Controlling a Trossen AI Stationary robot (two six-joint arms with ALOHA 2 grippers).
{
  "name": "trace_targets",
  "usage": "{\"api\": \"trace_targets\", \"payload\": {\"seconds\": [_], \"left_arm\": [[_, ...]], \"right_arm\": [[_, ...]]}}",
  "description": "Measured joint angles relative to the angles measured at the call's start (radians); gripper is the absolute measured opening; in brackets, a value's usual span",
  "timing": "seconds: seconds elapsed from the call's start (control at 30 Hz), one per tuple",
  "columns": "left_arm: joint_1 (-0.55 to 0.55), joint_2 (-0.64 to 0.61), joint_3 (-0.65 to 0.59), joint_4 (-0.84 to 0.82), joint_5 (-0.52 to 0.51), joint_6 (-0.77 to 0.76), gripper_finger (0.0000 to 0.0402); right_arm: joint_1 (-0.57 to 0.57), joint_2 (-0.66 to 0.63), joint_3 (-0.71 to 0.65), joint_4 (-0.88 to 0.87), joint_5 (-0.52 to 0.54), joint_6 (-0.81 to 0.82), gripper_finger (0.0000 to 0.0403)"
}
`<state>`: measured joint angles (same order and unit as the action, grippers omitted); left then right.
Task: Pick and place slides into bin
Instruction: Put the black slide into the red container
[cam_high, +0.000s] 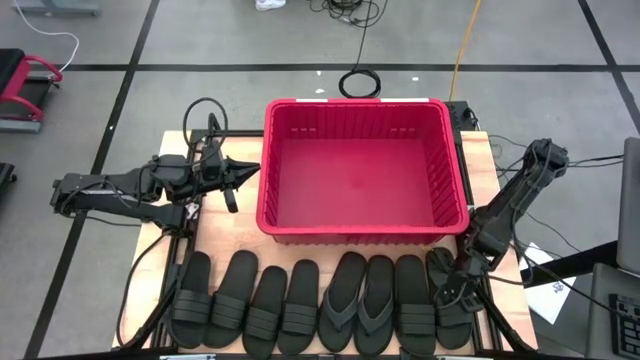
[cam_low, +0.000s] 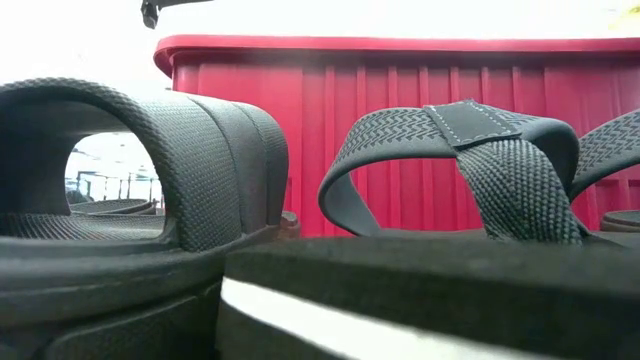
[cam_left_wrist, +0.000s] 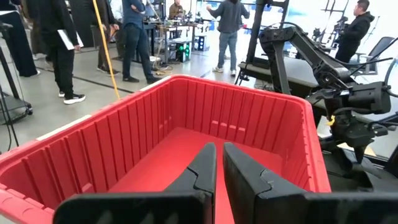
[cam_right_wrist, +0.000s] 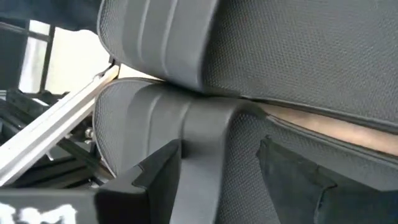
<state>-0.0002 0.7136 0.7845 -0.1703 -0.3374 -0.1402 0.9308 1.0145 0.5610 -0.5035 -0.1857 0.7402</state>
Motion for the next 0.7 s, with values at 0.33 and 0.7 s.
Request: {"api": "trace_targets", "payload": {"seconds": [0.33, 0.7], "left_arm": [[0.0, 0.0, 0.0, 0.0, 0.032, 0.0, 0.0026], [0.0, 0.0, 0.0, 0.001, 0.051, -0.019, 0.0026]], "right_arm": [[0.069, 0.0, -0.004, 0.01, 0.003, 0.006, 0.0208], [0.073, -0.008, -0.169, 0.307, -0.032, 0.189, 0.0208]]}}
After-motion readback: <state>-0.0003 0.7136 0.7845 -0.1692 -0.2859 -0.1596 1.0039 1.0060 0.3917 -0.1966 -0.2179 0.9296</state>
